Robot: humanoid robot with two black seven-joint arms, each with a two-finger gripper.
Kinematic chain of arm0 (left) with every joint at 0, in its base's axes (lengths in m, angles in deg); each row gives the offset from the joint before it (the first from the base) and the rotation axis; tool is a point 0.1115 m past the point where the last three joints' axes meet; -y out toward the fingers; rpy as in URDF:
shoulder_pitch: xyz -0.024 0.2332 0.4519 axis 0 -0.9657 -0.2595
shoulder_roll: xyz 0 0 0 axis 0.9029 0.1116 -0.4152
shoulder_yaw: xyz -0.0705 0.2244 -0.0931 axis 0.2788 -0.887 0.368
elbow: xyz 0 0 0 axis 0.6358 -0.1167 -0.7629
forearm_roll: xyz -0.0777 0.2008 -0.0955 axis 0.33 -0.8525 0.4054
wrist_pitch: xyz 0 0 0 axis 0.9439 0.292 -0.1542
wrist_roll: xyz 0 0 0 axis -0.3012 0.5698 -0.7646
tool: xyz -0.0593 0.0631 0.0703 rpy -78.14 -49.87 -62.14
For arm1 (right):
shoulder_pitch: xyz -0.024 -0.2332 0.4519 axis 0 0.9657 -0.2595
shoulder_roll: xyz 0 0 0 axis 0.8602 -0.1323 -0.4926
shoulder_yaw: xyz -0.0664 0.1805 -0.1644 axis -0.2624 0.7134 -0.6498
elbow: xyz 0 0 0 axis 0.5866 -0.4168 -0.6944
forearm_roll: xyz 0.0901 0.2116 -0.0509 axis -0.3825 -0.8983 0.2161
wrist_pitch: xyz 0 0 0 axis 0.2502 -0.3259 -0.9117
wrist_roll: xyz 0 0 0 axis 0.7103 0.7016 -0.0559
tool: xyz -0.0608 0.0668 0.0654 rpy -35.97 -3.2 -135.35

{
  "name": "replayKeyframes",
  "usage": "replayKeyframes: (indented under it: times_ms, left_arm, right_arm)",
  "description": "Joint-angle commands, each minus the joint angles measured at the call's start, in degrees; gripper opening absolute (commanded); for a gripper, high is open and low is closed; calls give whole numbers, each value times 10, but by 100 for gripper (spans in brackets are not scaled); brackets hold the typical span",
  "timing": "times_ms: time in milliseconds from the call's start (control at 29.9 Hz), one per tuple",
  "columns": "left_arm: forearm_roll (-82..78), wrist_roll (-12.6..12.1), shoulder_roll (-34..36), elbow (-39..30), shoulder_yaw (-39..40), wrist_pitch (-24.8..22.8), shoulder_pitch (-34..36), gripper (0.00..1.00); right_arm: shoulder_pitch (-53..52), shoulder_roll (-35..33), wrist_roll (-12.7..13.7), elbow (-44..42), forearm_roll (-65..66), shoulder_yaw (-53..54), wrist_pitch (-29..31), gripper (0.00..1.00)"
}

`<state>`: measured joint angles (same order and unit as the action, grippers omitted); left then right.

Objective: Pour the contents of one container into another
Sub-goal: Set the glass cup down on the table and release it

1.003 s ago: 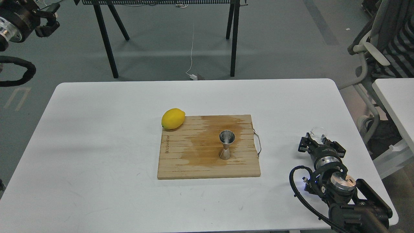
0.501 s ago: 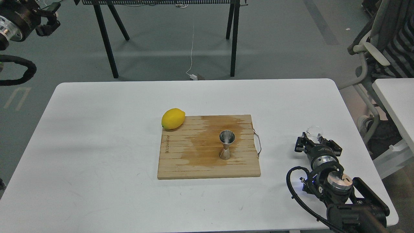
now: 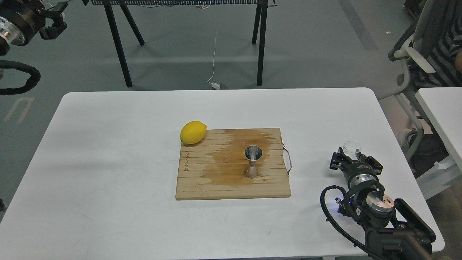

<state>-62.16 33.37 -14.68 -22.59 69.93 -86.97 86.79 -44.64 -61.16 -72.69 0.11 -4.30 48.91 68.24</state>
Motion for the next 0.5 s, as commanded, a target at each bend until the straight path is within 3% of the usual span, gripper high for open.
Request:
replayKeyframes:
  times_ms: [0,468]
  left_arm:
    - [0,0,-1,0,0,1,0,99]
    - [0,0,-1,0,0,1,6,99]
  right_arm:
    - [0,0,0,0,0,0,1,99]
    - [0,0,0,5,-2,1,1,98]
